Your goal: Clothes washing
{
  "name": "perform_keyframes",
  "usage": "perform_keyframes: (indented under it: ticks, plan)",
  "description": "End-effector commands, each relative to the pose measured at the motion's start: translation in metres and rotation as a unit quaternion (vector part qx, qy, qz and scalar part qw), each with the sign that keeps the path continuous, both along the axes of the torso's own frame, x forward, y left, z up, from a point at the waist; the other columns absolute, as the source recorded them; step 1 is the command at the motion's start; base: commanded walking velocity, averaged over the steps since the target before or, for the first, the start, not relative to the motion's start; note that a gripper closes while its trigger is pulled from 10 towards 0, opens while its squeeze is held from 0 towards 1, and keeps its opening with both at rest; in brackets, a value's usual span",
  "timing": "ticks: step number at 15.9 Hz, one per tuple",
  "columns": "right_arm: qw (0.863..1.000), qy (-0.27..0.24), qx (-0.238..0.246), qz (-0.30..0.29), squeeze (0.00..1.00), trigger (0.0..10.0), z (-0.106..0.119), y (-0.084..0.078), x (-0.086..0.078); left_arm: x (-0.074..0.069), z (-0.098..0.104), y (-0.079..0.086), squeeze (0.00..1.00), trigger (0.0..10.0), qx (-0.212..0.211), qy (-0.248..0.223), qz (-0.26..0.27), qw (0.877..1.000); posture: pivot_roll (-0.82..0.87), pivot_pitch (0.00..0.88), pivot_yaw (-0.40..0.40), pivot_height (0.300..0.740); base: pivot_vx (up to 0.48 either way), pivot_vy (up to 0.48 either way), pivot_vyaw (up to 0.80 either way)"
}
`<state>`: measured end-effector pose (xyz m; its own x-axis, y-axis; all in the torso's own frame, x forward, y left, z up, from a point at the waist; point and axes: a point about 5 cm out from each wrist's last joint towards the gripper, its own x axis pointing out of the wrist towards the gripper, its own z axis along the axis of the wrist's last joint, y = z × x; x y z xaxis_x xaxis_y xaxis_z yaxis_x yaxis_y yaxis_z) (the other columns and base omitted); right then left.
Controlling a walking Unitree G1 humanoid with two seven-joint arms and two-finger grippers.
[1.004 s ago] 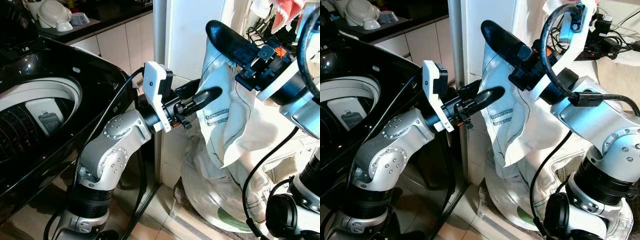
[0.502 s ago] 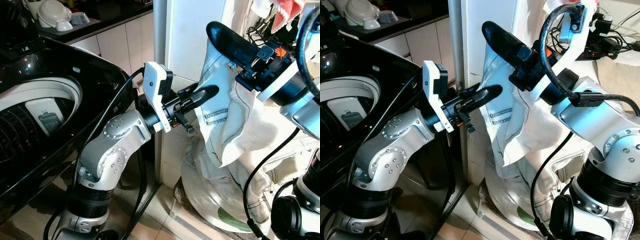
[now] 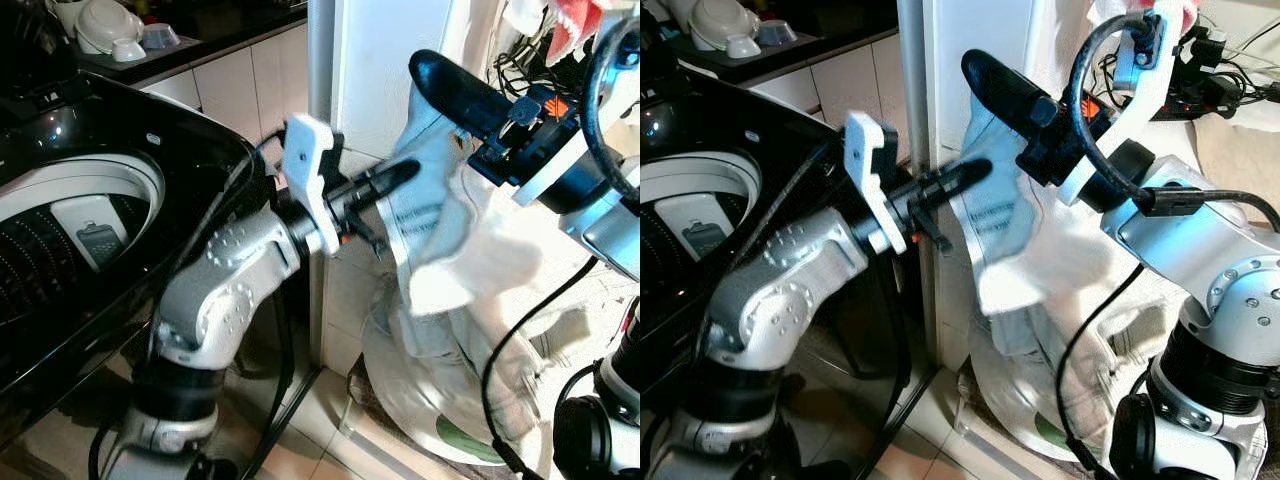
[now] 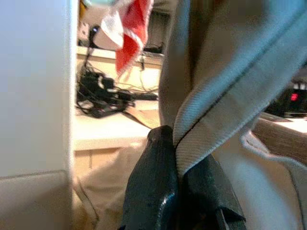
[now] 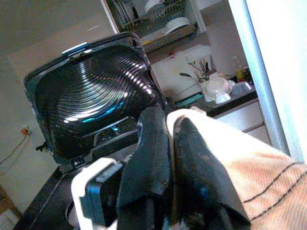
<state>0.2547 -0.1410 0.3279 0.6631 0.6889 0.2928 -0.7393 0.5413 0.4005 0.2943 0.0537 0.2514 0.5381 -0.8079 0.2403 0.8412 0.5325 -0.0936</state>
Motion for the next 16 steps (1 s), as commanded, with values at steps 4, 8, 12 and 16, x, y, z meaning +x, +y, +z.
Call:
perform_keyframes:
  ticks: [4, 8, 12, 16]
  plan:
    - [0.996, -0.072, -0.055, -0.008, 0.00, 10.0, 0.006, -0.013, -0.020, 0.031, 0.065, 0.061, 0.00, 0.0, -0.027, -0.099, 0.135, 0.986, -0.11, 0.000, 0.018, 0.740, 0.000, 0.000, 0.00]
    - [0.990, -0.084, -0.109, -0.019, 0.00, 10.0, -0.001, -0.017, -0.027, 0.042, 0.155, 0.146, 0.00, 0.0, 0.022, -0.255, 0.338, 0.906, -0.11, 0.000, 0.028, 0.740, 0.000, 0.000, 0.00]
    - [0.988, -0.084, -0.129, -0.015, 0.00, 10.0, -0.011, -0.012, -0.025, 0.009, 0.237, 0.205, 0.00, 0.0, 0.111, -0.453, 0.581, 0.667, -0.09, 0.000, 0.034, 0.740, 0.000, 0.000, 0.00]
    - [0.987, -0.085, -0.137, -0.012, 0.00, 10.0, -0.015, -0.009, -0.024, 0.015, 0.235, 0.210, 0.00, 0.0, 0.222, -0.500, 0.615, 0.568, -0.10, 0.000, 0.038, 0.740, 0.000, 0.000, 0.00]
